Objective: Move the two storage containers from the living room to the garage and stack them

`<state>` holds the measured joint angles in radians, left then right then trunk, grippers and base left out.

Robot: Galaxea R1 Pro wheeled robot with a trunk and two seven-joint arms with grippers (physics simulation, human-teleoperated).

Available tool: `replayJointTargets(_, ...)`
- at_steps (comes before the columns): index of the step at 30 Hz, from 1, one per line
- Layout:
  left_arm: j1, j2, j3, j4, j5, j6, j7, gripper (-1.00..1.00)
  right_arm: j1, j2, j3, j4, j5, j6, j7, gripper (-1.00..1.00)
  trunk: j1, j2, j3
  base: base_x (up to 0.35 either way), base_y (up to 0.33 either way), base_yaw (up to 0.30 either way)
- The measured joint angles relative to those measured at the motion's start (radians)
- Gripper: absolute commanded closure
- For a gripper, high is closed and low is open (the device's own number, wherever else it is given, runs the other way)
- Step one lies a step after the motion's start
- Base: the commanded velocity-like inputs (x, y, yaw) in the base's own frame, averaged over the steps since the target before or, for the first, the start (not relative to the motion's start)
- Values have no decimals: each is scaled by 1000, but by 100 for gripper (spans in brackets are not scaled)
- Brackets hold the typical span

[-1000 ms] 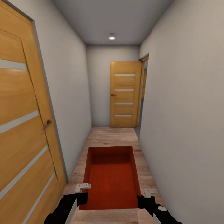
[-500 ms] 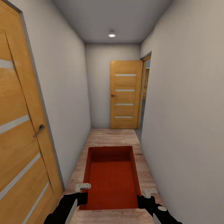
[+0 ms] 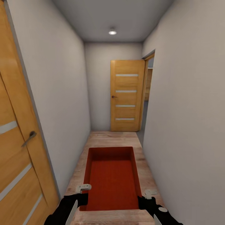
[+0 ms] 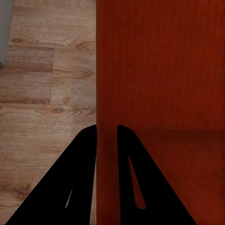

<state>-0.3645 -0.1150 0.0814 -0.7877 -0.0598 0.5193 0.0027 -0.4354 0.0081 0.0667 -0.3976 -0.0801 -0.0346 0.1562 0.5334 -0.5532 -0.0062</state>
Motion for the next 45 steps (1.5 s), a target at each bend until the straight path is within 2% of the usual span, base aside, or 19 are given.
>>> replayJointTargets(45, 0, -1, 0, -2, -1, 3, 0, 100, 0, 0, 0, 2, -2, 0, 1, 100, 0, 0, 0, 323, 0, 0)
